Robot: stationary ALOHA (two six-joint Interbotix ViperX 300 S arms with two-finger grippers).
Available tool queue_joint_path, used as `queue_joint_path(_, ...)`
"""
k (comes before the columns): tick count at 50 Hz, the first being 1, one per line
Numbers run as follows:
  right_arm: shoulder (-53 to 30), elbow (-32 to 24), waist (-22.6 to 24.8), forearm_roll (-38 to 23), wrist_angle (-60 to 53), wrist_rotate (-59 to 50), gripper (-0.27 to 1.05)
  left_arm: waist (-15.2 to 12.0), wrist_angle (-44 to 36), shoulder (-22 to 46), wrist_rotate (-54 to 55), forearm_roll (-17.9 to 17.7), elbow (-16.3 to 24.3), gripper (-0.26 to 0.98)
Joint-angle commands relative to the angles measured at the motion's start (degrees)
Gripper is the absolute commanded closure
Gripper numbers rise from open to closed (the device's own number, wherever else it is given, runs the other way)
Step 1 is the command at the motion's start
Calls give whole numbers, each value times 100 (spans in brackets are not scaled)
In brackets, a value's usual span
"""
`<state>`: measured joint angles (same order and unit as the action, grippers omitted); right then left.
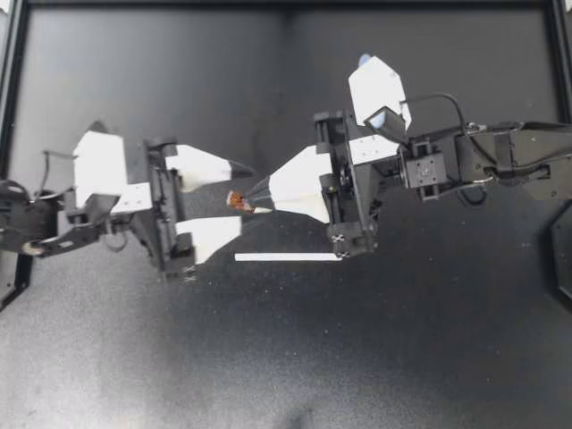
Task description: Pick up the candy and unwrap it.
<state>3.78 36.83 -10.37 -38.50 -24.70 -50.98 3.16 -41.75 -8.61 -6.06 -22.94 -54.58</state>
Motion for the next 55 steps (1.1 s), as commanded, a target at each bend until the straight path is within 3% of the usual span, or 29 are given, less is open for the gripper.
queue_joint_path(1,185,-88,18,18,26,18,99,0,-26,-53,105,62,123,7)
queue_joint_path(9,185,-70,18,9,141,114,99,0,53,-88,220,202,132,8)
queue_joint_path(38,132,-62,193,18,246,114,99,-132,-220,-44,229,158,70,10)
queue_joint_path(49,229,-70,281,26,246,105,99,-404,-343,70,229,-237,-220,17)
queue_joint_path(55,246,-62,281,26,316,132,99,-431,-316,53,229,-246,-299,17)
